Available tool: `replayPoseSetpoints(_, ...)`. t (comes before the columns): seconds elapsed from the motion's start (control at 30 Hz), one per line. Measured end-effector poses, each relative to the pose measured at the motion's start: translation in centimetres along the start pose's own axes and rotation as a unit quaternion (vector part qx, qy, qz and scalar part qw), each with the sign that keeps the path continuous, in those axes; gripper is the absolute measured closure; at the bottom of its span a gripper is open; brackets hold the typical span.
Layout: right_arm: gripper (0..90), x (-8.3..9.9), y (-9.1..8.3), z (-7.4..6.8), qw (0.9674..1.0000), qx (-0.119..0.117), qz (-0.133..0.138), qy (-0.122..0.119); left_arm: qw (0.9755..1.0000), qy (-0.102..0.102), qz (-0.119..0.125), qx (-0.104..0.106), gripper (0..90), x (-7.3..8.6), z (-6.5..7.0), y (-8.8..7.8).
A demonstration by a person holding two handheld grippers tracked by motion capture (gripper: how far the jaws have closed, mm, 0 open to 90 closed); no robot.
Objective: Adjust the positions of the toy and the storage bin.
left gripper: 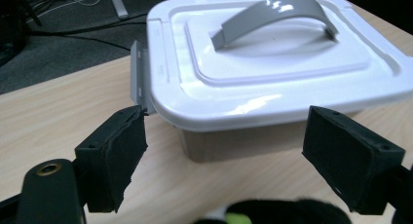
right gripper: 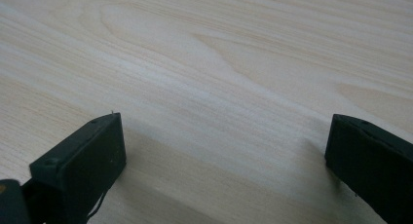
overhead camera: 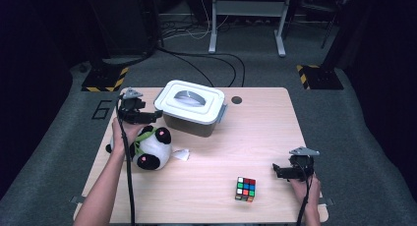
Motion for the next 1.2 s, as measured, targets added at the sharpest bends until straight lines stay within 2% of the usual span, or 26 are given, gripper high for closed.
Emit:
replayPoseSetpoints(0.1, 0.5, 0.0, 0.0, 0.0, 1.0000, 0.000, 0.000, 0.000, 0.9999, -0.006, -0.007, -0.008, 19.3, -1.0, -0.9, 1.2)
replayPoseSetpoints(0.17, 0.5, 0.0, 0.0, 0.0, 1.0000, 0.000, 0.000, 0.001, 0.9999, -0.008, -0.010, -0.006, 21.6, -1.4, -1.4, 1.8)
replayPoseSetpoints(0.23, 0.6, 0.0, 0.0, 0.0, 1.0000, 0.000, 0.000, 0.000, 0.9997, -0.006, -0.016, -0.016, 24.0, -1.6, -1.9, 2.6)
replayPoseSetpoints(0.3, 0.6, 0.0, 0.0, 0.0, 1.0000, 0.000, 0.000, 0.001, 0.9994, -0.014, -0.030, -0.005, 25.2, -1.8, -2.3, 3.4)
replayPoseSetpoints(0.4, 0.5, 0.0, 0.0, 0.0, 1.0000, 0.000, 0.000, 0.001, 0.9988, -0.023, -0.042, -0.004, 28.9, -2.0, -2.8, 4.3)
replayPoseSetpoints(0.47, 0.6, 0.0, 0.0, 0.0, 1.0000, 0.000, 0.000, 0.001, 0.9987, -0.021, -0.044, -0.011, 32.4, -2.2, -3.0, 4.7)
replayPoseSetpoints(0.53, 0.6, 0.0, 0.0, 0.0, 1.0000, 0.000, 0.000, 0.001, 0.9981, -0.028, -0.054, 0.001, 34.9, -2.4, -3.1, 5.2)
replayPoseSetpoints(0.57, 0.6, 0.0, 0.0, 0.0, 1.0000, 0.000, 0.000, 0.000, 0.9980, -0.030, -0.056, -0.001, 36.4, -2.5, -3.1, 5.4)
replayPoseSetpoints(0.67, 0.7, 0.0, 0.0, 0.0, 1.0000, -0.001, 0.000, 0.001, 0.9981, -0.024, -0.056, 0.013, 43.1, -2.6, -2.8, 5.7)
replayPoseSetpoints(0.73, 0.8, 0.0, 0.0, 0.0, 1.0000, -0.001, 0.000, 0.001, 0.9983, -0.011, -0.058, 0.004, 45.3, -2.7, -2.7, 5.7)
replayPoseSetpoints(0.77, 0.8, 0.0, 0.0, 0.0, 1.0000, -0.001, 0.000, -0.002, 0.9982, -0.009, -0.059, 0.007, 46.3, -2.8, -2.6, 5.7)
replayPoseSetpoints(0.8, 0.8, 0.0, 0.0, 0.0, 1.0000, 0.000, 0.000, -0.001, 0.9982, -0.013, -0.058, 0.012, 49.1, -2.8, -2.6, 5.7)
replayPoseSetpoints(0.83, 0.8, 0.0, 0.0, 0.0, 1.0000, -0.001, 0.000, -0.002, 0.9980, -0.008, -0.062, 0.014, 50.5, -2.8, -2.5, 5.7)
replayPoseSetpoints(0.87, 0.8, 0.0, 0.0, 0.0, 1.0000, -0.001, 0.000, -0.002, 0.9982, -0.013, -0.057, 0.014, 50.6, -2.8, -2.4, 5.7)
replayPoseSetpoints(0.93, 0.8, 0.0, 0.0, 0.0, 1.0000, -0.001, 0.000, -0.001, 0.9981, -0.008, -0.061, 0.011, 50.5, -2.9, -2.2, 5.7)
replayPoseSetpoints(1.07, 0.8, 0.0, 0.0, 0.0, 1.0000, 0.000, 0.000, -0.002, 0.9973, 0.012, -0.071, 0.010, 50.4, -3.1, -1.5, 5.8)
replayPoseSetpoints(1.2, 0.8, 0.0, 0.0, 0.0, 1.0000, 0.000, 0.000, -0.002, 0.9960, 0.040, -0.080, -0.005, 50.4, -3.6, -0.4, 6.0)
Point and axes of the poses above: each handheld gripper's, and its own axes: y roughly forward along the jaws, x roughly out of its underside, z roughly to its right, the point moved 4 cm from there along y, roughly forward along the jaws, and after that the axes turned 13 degrees about -z, right-handed, at the moved point
